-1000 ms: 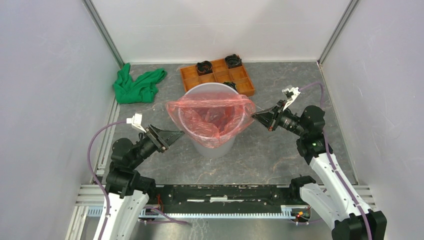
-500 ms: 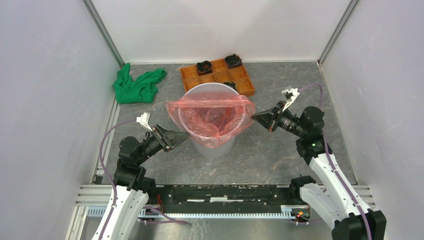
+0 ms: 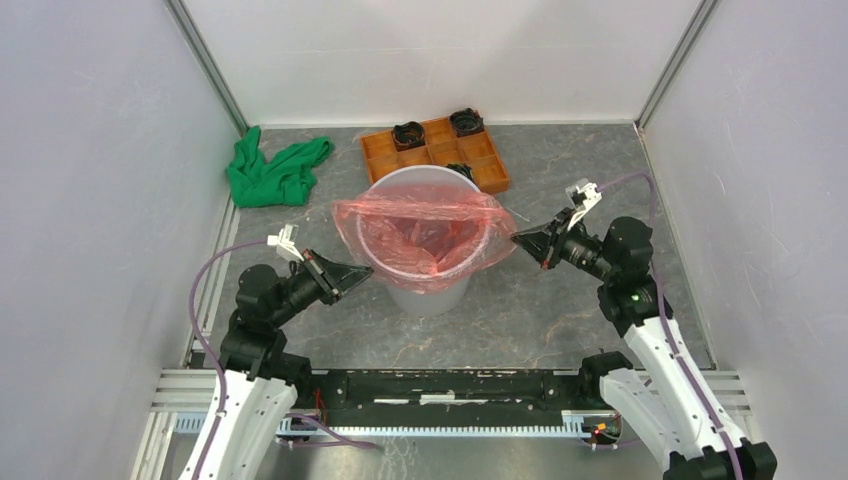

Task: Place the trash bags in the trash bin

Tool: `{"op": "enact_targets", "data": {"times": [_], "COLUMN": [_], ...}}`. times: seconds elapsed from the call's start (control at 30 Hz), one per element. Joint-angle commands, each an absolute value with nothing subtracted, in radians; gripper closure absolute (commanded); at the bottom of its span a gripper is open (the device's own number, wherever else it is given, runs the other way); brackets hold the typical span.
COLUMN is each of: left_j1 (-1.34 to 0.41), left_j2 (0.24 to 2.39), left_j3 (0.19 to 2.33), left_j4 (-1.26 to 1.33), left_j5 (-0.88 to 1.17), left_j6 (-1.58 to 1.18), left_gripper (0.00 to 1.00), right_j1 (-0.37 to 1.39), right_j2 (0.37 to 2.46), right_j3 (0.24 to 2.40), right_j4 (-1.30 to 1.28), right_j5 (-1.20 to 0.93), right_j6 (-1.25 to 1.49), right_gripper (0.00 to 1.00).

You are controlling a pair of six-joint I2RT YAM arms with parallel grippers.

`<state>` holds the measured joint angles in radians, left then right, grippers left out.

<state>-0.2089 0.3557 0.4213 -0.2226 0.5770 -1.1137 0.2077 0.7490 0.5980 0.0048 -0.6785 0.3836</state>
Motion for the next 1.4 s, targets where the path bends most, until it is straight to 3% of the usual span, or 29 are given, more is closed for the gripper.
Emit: {"op": "enact_targets", "data": {"times": [0.0,0.27,0.4,0.47,0.63,0.8,0.93,1.13,1.37], "left_j1": [-0.206,-0.206,-0.206,-0.206,-0.206,-0.206,-0.206,-0.206,-0.205], "left_j2": [0.392,0.558,0.671,0.678,0.543,0.574,0.663,0.715,0.751], "left_j3": [0.52,0.537,0.591,0.642,0.74,0.828,0.896,0.901,0.857], "left_j4": [-0.488,-0.349,-0.39,-0.499,-0.657,-0.715,-0.689,-0.615,-0.534], "left_j5": [0.448,0.427,0.364,0.3,0.144,0.095,0.135,0.2,0.23], "left_j6": [-0.925,-0.903,-0.815,-0.756,-0.715,-0.654,-0.591,-0.569,-0.564], "left_gripper": [0.98,0.98,0.97,0.84,0.39,0.19,0.16,0.15,0.31], "right_j1": [0.207,0.221,0.23,0.238,0.288,0.332,0.392,0.538,0.733], "right_j2": [0.727,0.877,0.966,0.963,0.809,0.742,0.783,0.916,1.149], "right_j3": [0.637,0.554,0.612,0.665,0.729,0.836,0.91,1.019,1.167], "right_j4": [-0.106,0.231,0.161,0.043,-0.205,-0.287,-0.272,-0.228,-0.271], "right_j5": [-0.605,-0.566,-0.46,-0.416,-0.181,-0.103,-0.114,-0.316,-0.23], "right_j6": [0.272,0.344,0.241,0.179,0.073,0.01,-0.041,-0.285,-0.581], "right_gripper": [1.0,0.99,0.9,0.8,0.6,0.46,0.35,0.22,0.22]}}
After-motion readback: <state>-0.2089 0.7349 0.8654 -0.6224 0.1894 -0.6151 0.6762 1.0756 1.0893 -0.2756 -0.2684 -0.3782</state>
